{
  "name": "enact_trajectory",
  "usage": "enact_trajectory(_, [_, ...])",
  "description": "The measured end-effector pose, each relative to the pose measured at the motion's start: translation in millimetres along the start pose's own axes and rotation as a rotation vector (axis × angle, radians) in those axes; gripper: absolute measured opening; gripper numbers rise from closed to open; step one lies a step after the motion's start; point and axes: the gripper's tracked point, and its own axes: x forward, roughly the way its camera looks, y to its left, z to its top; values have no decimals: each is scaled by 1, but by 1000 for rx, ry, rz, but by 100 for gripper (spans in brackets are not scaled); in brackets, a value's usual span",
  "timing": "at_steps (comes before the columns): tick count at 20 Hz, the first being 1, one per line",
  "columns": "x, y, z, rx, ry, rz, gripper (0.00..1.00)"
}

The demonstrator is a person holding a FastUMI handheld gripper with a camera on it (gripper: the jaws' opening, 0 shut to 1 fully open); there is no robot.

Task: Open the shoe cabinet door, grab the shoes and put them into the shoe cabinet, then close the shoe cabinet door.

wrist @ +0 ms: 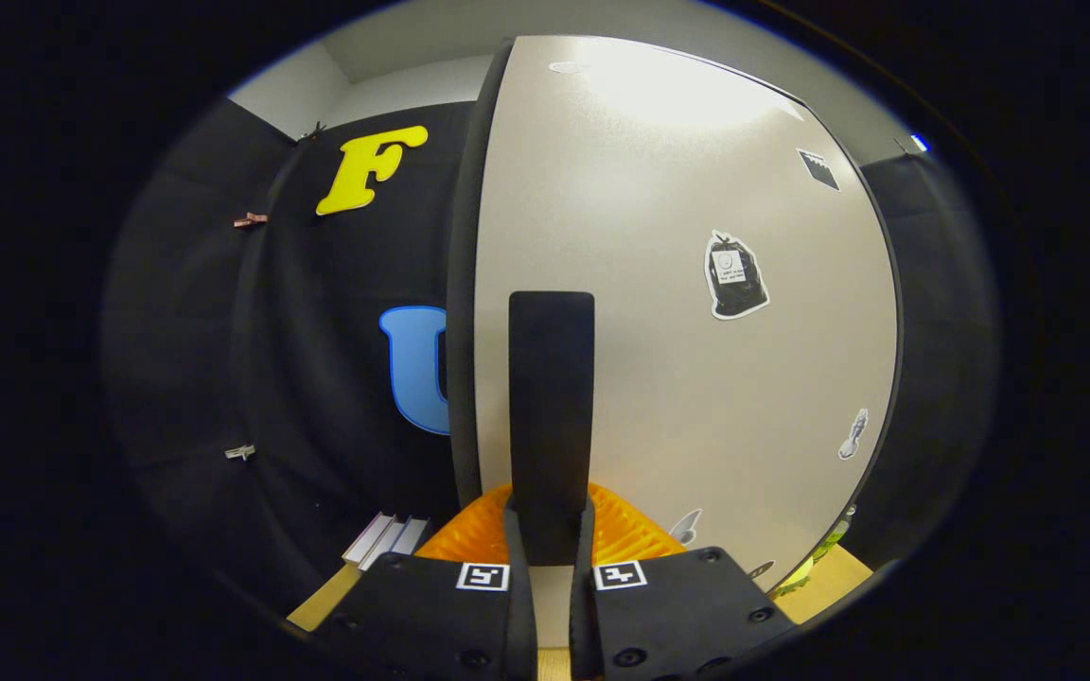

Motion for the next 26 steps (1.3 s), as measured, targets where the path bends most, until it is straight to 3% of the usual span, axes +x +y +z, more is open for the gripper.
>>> enact_trajectory(11, [-65,-15,-1,3,20,89,18])
enact_trajectory(26, [-168,-80,0,36,53,317,18])
